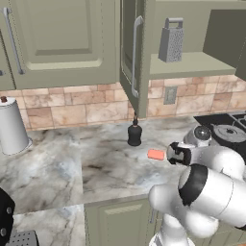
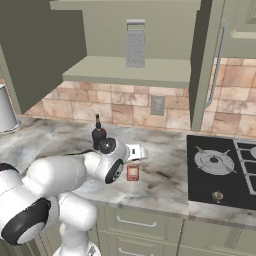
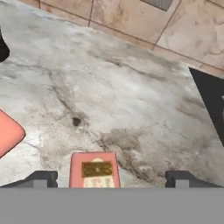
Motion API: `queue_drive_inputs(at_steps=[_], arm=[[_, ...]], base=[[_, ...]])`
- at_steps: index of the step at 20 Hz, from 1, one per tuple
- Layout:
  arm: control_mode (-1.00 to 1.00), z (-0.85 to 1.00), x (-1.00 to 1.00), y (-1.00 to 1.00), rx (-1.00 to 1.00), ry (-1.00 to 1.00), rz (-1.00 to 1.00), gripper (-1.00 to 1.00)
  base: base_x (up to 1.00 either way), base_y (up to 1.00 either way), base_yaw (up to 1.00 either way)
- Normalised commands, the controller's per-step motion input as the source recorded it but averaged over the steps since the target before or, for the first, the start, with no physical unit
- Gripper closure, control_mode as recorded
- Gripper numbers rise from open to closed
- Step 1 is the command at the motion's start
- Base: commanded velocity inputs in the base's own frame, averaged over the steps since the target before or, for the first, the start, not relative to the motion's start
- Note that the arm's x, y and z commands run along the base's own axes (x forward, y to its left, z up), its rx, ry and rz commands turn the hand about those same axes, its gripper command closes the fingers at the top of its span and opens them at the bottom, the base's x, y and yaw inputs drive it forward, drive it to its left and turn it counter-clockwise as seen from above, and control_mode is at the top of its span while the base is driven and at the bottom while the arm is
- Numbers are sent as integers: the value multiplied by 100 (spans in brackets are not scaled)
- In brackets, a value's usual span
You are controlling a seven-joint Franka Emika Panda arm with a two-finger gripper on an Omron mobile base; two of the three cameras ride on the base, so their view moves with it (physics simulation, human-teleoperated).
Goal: Pick the bar soap and bar soap from the cabinet and place them on the counter.
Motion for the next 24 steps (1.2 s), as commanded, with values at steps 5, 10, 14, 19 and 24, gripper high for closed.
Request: queue_drive_inputs(at_steps=[5, 10, 14, 19, 24], arm=[[-100, 47, -74, -1, 0, -28, 1, -100], [-100, 41, -78, 0, -2, -46, 0, -100], [-100, 35, -74, 1, -4, -48, 0, -100], [-100, 31, -69, 7, -6, -50, 0, -100], [-100, 27, -58, 48, -11, -37, 2, -100]], base=[[0, 0, 0], [0, 0, 0], [0, 0, 0], [0, 0, 0], [0, 0, 0]])
